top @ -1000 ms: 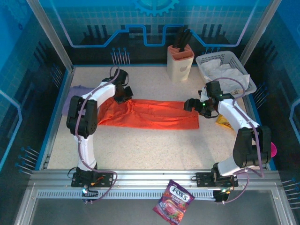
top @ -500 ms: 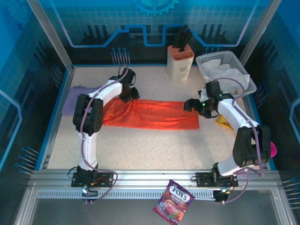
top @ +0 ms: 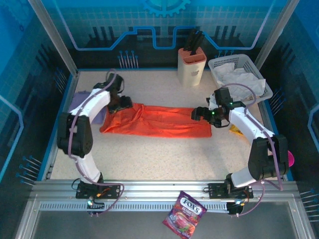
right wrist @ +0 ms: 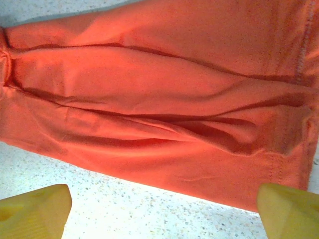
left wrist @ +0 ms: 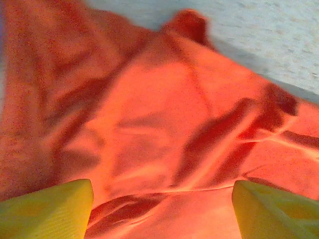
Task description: Fold and stack the t-shirts
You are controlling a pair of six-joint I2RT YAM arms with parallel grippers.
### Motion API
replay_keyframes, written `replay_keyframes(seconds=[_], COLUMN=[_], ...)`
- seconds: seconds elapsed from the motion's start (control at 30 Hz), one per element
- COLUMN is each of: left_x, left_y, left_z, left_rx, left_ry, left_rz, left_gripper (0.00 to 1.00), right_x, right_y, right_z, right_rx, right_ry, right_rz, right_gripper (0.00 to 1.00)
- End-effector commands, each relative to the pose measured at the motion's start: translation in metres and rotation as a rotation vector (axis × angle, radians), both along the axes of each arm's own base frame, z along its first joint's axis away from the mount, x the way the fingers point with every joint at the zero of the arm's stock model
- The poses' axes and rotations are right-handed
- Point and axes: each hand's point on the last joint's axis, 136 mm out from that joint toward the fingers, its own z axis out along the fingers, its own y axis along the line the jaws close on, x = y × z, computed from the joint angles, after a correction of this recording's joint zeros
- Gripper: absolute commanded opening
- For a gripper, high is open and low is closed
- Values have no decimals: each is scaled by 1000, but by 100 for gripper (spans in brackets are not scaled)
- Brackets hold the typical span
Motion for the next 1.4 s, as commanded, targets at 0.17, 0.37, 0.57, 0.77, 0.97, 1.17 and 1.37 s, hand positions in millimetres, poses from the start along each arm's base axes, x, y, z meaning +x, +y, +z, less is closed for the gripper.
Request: replay_keyframes(seconds=[0.17, 0.37, 0.57, 0.77, 0.97, 1.17, 1.37], left_x=[-74, -94, -102, -106, -112, -113, -109], left_y=[42, 72, 88, 89, 82, 79, 78], left_z=[-20, -16, -22, -26, -34, -34, -27], left_rx=[-54, -68, -75, -70, -109, -121, -131], left_ry=[105, 98, 126, 136, 141, 131, 108], left_rz=[123, 251, 319, 329, 336, 331, 326], left_gripper=[69, 62, 57, 56, 55, 54, 53], right_x=[-43, -61, -48, -37, -32, -25, -25], right_y=[-34, -45, -47, -43, -45, -43, -43], right_z=[-33, -68, -80, -96, -98, -93, -83], right_rx=[-83, -87, -66, -24, -19, 5, 8], right_ry=[116, 189, 161, 175, 144, 127, 133], right_rz=[-105, -159, -194, -211, -232, -229, -219], right_gripper=[98, 89, 82, 72, 50, 36, 41])
